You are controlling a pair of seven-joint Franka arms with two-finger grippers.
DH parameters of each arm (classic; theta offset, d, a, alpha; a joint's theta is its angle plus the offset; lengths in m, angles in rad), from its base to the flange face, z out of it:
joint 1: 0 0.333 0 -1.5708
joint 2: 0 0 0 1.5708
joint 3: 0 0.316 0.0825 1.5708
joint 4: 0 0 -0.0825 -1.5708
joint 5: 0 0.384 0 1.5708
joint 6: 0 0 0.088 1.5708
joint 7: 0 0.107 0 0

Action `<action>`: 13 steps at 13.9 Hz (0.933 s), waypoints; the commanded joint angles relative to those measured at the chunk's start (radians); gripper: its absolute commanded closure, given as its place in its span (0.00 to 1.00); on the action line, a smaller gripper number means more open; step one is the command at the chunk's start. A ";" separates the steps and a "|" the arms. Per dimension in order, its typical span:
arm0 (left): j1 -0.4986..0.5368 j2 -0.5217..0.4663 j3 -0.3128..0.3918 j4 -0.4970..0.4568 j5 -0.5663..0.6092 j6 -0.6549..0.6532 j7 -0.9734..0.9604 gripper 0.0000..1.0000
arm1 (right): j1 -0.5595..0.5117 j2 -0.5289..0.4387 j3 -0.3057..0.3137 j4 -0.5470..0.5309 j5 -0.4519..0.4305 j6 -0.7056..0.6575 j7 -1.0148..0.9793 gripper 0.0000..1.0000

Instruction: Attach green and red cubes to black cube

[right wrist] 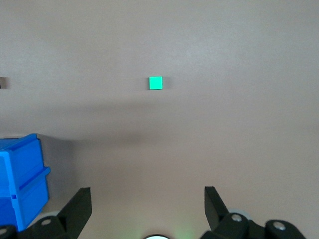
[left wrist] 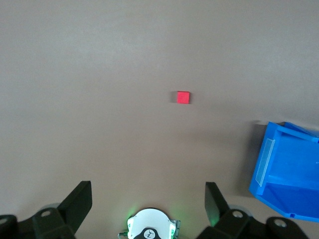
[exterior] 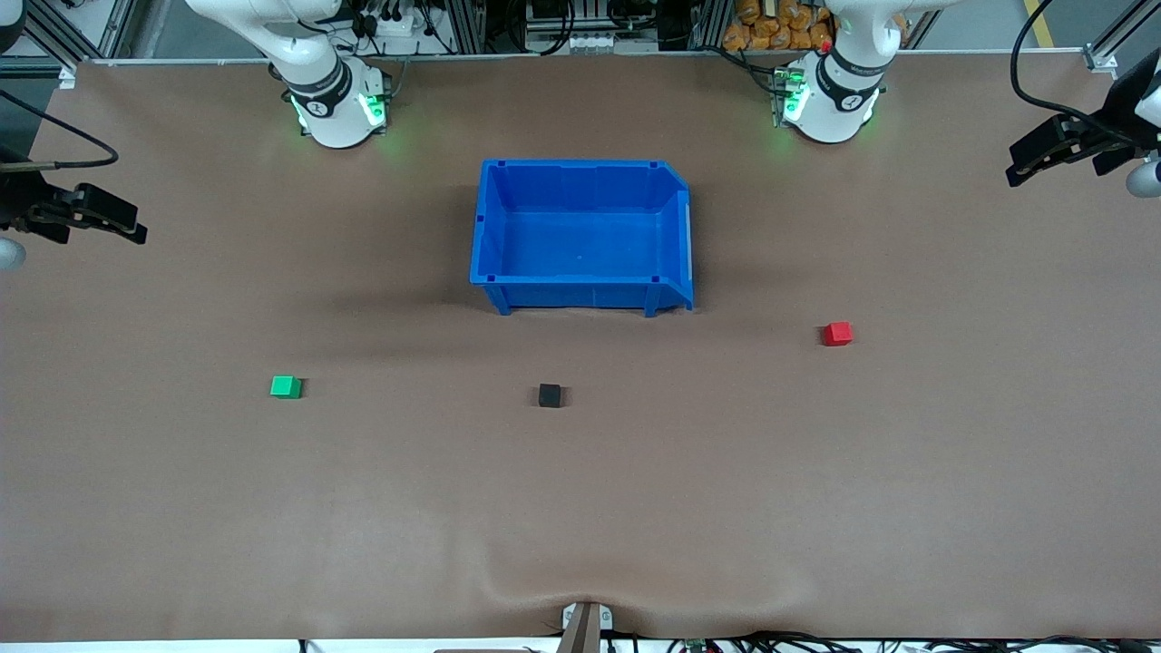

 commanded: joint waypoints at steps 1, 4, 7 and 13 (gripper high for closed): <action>0.002 0.001 -0.001 0.023 -0.006 -0.023 0.014 0.00 | -0.015 -0.002 0.006 0.005 -0.006 -0.005 -0.005 0.00; 0.002 0.003 -0.001 0.045 -0.003 -0.024 0.010 0.00 | -0.014 -0.005 0.006 0.007 -0.006 0.000 -0.005 0.00; 0.002 0.001 0.004 0.042 -0.009 -0.044 0.014 0.00 | -0.014 -0.005 0.006 0.007 -0.006 -0.002 -0.005 0.00; -0.012 -0.003 -0.016 0.019 -0.014 -0.049 0.002 0.00 | -0.043 0.050 0.005 0.038 -0.013 0.004 -0.077 0.00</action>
